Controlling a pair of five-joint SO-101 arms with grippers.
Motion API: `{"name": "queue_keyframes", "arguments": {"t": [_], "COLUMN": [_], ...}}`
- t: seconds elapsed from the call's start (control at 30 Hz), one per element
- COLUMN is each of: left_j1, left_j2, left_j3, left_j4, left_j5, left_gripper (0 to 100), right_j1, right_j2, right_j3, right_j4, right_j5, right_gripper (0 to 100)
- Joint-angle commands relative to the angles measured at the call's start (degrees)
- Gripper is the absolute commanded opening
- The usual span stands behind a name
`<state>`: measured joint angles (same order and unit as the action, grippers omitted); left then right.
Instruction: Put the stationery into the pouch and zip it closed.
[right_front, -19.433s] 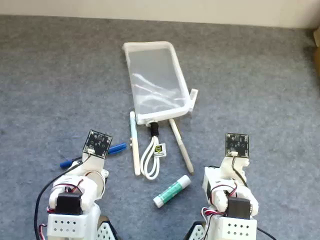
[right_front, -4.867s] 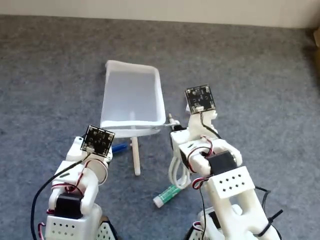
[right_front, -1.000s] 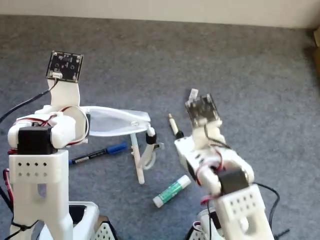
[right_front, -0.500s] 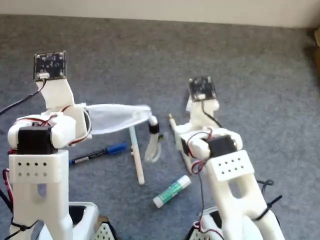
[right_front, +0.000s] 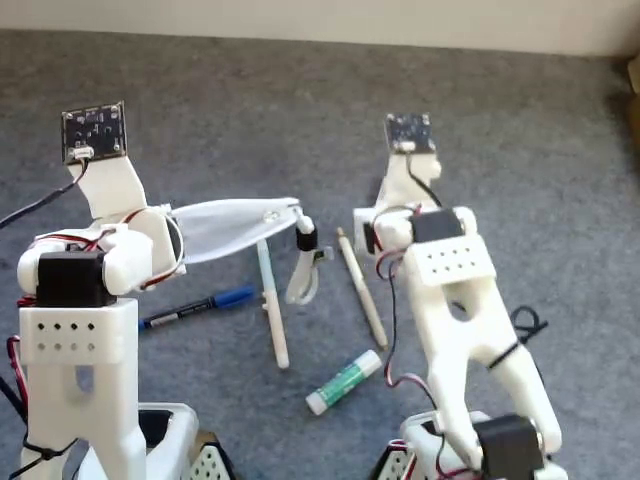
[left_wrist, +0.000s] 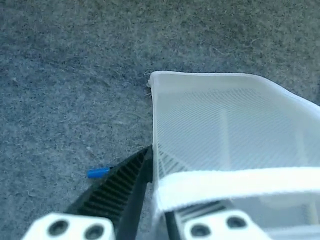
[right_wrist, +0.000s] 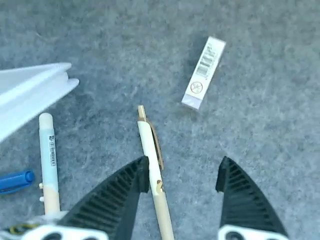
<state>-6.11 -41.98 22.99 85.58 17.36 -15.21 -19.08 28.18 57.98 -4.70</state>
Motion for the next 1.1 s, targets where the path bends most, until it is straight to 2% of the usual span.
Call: {"name": "queue_keyframes", "arguments": {"t": [0.0, 0.37, 1.07], "left_j1": [-0.8, -0.8, -0.7], "left_j2": [1.3, 1.3, 1.3], "left_j3": [-0.6, -0.6, 0.8], "left_j4": [0.4, 0.4, -0.1], "left_j5": [0.6, 0.6, 0.5], "left_gripper": [1, 1, 1], "right_j1": [0.6, 3.2, 4.7], "right_j2": [3.7, 20.8, 42.8], "right_j3": [-8.8, -24.4, -41.8], "right_j4": [-0.9, -0.7, -0.7], "right_j5": [-0.5, -0.5, -0.5], "right_gripper": [21.0, 20.9, 20.9]}}
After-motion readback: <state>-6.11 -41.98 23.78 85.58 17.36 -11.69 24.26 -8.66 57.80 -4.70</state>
